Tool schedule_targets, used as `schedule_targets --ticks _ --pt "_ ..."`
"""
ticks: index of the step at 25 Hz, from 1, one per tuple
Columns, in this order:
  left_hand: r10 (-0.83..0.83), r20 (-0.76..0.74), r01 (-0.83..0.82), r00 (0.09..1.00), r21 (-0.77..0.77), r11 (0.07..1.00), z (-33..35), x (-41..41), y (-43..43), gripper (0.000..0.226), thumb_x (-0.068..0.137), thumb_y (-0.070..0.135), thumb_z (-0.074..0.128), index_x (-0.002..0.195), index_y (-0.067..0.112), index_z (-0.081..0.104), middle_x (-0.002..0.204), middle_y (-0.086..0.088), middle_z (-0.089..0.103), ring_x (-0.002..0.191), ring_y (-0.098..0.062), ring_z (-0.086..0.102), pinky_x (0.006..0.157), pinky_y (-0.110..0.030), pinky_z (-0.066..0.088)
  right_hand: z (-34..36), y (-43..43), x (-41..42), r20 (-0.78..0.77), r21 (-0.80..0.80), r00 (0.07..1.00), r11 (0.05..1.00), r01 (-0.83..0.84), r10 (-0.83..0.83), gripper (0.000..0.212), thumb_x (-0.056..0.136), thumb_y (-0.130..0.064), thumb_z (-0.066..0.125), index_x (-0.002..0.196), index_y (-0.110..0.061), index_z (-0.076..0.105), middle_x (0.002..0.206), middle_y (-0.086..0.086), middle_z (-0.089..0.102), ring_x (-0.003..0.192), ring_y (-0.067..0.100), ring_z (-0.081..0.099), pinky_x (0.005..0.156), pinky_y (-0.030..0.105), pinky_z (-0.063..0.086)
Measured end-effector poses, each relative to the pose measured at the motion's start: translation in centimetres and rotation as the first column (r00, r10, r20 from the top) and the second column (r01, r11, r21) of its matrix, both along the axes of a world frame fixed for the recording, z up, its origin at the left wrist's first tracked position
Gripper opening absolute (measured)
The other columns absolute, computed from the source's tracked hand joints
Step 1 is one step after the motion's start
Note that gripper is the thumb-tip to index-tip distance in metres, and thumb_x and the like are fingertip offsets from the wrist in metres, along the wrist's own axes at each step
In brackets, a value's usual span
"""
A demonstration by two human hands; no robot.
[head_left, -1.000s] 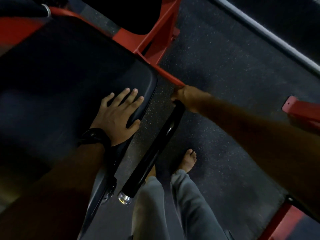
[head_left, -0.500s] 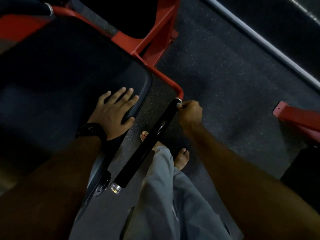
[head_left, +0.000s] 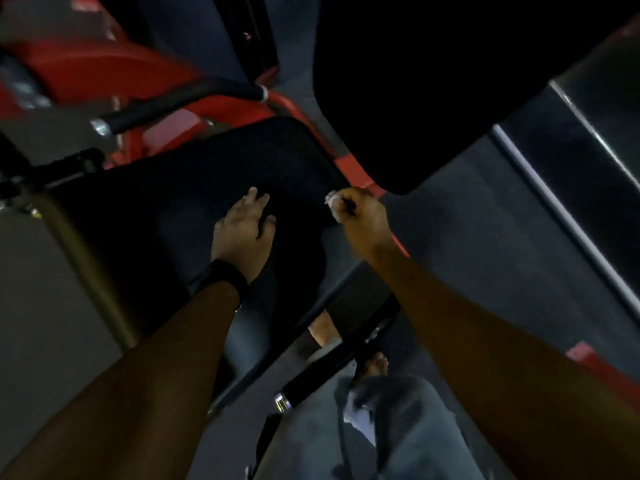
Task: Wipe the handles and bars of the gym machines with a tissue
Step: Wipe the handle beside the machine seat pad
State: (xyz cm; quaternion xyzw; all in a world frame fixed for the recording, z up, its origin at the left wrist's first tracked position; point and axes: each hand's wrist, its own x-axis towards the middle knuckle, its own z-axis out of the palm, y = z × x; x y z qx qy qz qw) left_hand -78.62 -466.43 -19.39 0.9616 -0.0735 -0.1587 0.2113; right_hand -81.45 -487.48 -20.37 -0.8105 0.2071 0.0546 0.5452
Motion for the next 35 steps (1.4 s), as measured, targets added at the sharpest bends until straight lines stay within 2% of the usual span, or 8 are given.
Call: schedule_targets --ticks 7,11,15,19,23,27,33,35 --pt "0.314 0.030 -0.315 0.949 0.084 0.945 -0.3 5.9 5.2 0.053 0.101 0.037 0.044 0.152 0.025 0.034 0.161 0.001 0.027 0.147 -0.019 0.024 0.117 -0.042 0.022 0.8 6.3 11.9 0.174 -0.005 0.944 0.958 -0.285 0.282 0.007 0.091 -0.024 0.065 0.087 -0.028 0.067 0.101 -0.009 0.073 0.093 0.003 0.069 0.083 0.027 0.056" --pt "0.427 0.113 -0.441 0.897 0.180 0.879 -2.2 7.9 7.8 0.057 0.101 0.040 0.039 0.154 0.026 0.026 0.163 0.002 0.020 0.150 -0.017 0.013 0.120 -0.043 0.013 -1.3 10.9 17.2 0.253 -0.084 0.860 0.896 -0.436 0.443 0.012 0.093 -0.005 0.064 0.101 -0.004 0.073 0.101 -0.001 0.073 0.086 -0.009 0.063 0.078 0.008 0.048" --pt "0.553 0.196 -0.586 0.810 0.260 0.767 -3.9 9.9 9.5 0.062 0.100 0.046 0.034 0.157 0.027 0.015 0.165 0.001 0.011 0.151 -0.019 0.004 0.120 -0.046 0.004 -3.8 16.2 23.2 0.484 -0.259 0.591 0.751 -0.607 0.645 0.015 0.087 -0.009 0.065 0.098 -0.004 0.073 0.102 0.005 0.072 0.097 0.013 0.066 0.086 0.036 0.056" --pt "0.604 0.248 -0.653 0.758 0.294 0.698 -5.7 10.1 10.1 0.066 0.097 0.053 0.031 0.156 0.026 0.018 0.164 -0.003 0.014 0.151 -0.020 0.006 0.120 -0.044 0.000 -3.9 19.6 28.2 0.513 -0.529 0.284 0.559 -0.638 0.810 0.017 0.087 -0.005 0.065 0.101 -0.003 0.074 0.099 0.010 0.067 0.092 0.014 0.060 0.083 0.013 0.044" --pt "0.577 0.300 -0.651 0.759 0.357 0.670 -6.9 10.4 9.8 0.074 0.093 0.064 0.029 0.156 0.026 0.020 0.164 -0.004 0.014 0.151 -0.021 0.007 0.119 -0.050 0.001 -4.2 23.5 31.5 0.503 -0.705 -0.040 0.383 -0.597 0.863 0.016 0.088 -0.002 0.058 0.096 0.001 0.071 0.099 0.014 0.066 0.094 0.019 0.058 0.084 0.022 0.045" --pt "0.563 0.294 -0.635 0.773 0.377 0.675 -6.8 10.4 9.7 0.076 0.091 0.063 0.032 0.156 0.023 0.024 0.164 -0.005 0.016 0.152 -0.023 0.008 0.119 -0.052 0.005 -4.6 25.2 34.2 0.292 -0.838 -0.195 0.152 -0.524 0.936 0.022 0.088 -0.006 0.065 0.110 -0.006 0.069 0.112 0.008 0.066 0.102 0.026 0.061 0.086 0.031 0.052" --pt "0.558 0.290 -0.627 0.778 0.431 0.649 -7.0 10.4 9.7 0.077 0.091 0.064 0.033 0.155 0.022 0.025 0.163 -0.007 0.018 0.151 -0.024 0.010 0.118 -0.052 0.006 -4.9 23.3 34.2 0.331 -0.835 -0.130 0.226 -0.501 0.934 0.020 0.089 -0.011 0.056 0.099 0.001 0.069 0.098 0.018 0.068 0.089 0.030 0.066 0.078 0.028 0.055" --pt "0.557 0.296 -0.629 0.776 0.426 0.650 -7.1 10.5 9.6 0.078 0.091 0.064 0.032 0.156 0.022 0.025 0.163 -0.007 0.018 0.151 -0.024 0.011 0.119 -0.053 0.006 -4.8 24.5 34.4 0.305 -0.836 -0.243 0.137 -0.531 0.921 0.020 0.091 -0.012 0.052 0.098 -0.001 0.068 0.100 0.015 0.065 0.091 0.026 0.061 0.076 0.020 0.048"
